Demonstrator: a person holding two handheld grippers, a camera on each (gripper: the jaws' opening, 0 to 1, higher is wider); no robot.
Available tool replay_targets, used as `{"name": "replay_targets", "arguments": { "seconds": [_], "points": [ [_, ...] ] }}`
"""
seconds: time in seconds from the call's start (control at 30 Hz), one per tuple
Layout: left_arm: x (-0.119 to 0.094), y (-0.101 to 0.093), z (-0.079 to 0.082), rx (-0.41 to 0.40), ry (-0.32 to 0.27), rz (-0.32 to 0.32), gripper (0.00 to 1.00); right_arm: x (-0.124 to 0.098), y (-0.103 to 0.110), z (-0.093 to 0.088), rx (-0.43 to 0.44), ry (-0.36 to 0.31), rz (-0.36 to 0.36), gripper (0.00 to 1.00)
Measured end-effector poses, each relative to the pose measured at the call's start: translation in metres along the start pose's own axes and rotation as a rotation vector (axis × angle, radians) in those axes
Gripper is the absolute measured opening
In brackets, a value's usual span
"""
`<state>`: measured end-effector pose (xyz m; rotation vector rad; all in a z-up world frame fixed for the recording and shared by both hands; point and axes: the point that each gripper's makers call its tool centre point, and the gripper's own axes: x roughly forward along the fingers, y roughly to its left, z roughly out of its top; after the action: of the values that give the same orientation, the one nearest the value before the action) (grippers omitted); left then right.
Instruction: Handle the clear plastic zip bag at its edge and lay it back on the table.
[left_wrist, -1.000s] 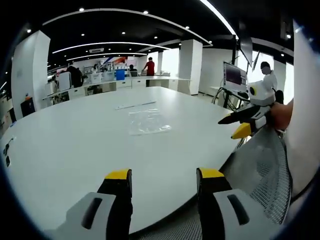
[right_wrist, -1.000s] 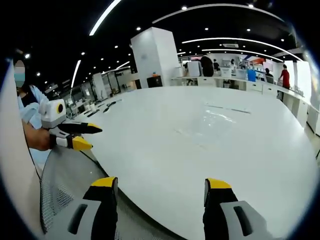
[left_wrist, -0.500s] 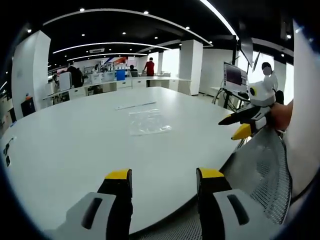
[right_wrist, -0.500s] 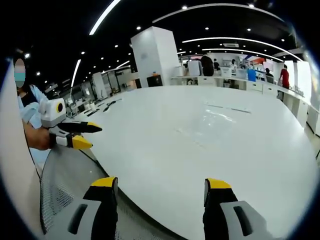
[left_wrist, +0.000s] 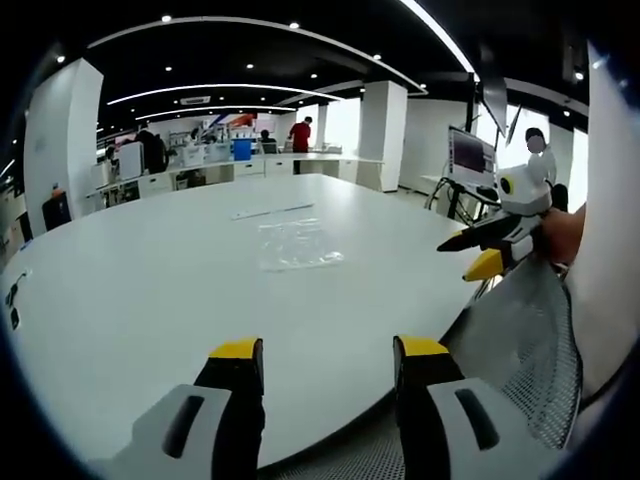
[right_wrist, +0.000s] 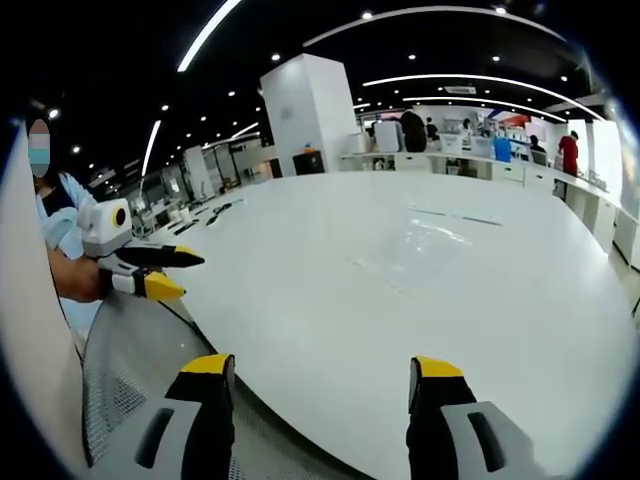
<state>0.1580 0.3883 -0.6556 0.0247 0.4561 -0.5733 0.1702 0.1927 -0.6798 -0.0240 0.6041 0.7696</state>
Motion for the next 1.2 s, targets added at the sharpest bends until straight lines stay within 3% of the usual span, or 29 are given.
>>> {"name": "replay_targets", "arguments": {
  "seconds": [1.2],
  "points": [
    [0.0003,0.0021,-0.0011,-0.012,0.000,-0.001,0.52,0.0002,-0.0010,-0.0009,0.003,0.007,0.003,0.71]
  ]
}}
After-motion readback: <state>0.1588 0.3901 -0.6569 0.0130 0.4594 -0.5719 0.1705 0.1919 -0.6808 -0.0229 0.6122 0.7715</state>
